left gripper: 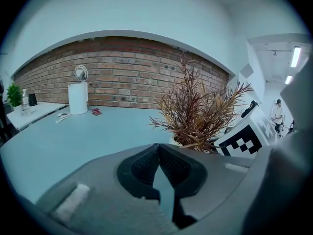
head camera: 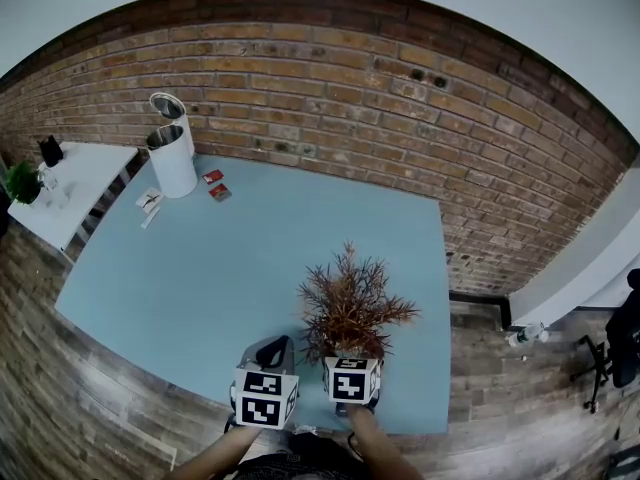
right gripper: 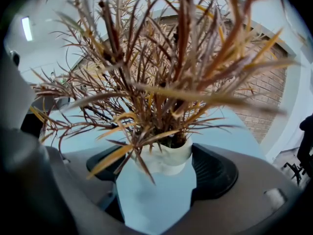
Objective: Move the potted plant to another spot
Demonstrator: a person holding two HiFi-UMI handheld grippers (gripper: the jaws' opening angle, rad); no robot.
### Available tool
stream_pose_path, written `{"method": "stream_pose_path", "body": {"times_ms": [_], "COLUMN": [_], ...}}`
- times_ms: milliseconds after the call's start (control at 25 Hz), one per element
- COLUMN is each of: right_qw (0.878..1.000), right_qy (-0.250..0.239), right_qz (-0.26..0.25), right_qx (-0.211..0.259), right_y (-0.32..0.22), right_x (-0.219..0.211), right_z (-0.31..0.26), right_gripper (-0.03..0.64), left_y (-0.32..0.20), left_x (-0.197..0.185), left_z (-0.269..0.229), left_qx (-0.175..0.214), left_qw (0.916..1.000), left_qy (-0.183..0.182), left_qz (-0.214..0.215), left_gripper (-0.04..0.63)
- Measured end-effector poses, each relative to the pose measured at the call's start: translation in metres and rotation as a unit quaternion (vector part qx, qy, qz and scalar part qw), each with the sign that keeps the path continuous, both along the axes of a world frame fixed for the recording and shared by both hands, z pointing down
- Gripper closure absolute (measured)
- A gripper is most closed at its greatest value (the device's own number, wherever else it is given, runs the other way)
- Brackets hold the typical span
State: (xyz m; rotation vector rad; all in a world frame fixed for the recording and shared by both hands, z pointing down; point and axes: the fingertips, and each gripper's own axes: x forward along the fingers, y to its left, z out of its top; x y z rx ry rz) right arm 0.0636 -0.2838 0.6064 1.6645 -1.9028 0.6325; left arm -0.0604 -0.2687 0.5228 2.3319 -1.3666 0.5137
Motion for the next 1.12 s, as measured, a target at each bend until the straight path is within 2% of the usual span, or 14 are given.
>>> {"method": "stream_pose_path", "body": {"times_ms": [600,760,920,1120], "right_qw": [0.999,0.999,0.999,0.999], "right_qy": [-0.002,0.012,-0.002,0.01], "right_qz": [-0.033,-0.03,-0.043,-0.039], "right_qx": [0.004,0.005,0.007,0.012], "right_y": [-0.043,-0.056,-0.066,-0.079], "right_x": [0.006,0.016,0.011,0.015], "right_z": [-0.003,-0.008,-0.002,-0.008], "right_gripper": [0.201,0.202,0.202,0.202], "left_y": [-0.032,-0.04,-0.045,-0.053], "left_x": [0.013,0.021,0.023,0.022], "left_z": [0.007,0.007,0.011,0.014], "left_qx": [-0.013,-0.016,-0.023,-0.027], "left_qw": [0.9999,0.9998,0.9996,0.9995], "left_qy": [-0.007,-0.009,-0.009,-0.01], "left_qz": [-0.009,-0.006,-0.01,-0.015], "left_gripper": [0.594,0.594,0.594,0.594]}}
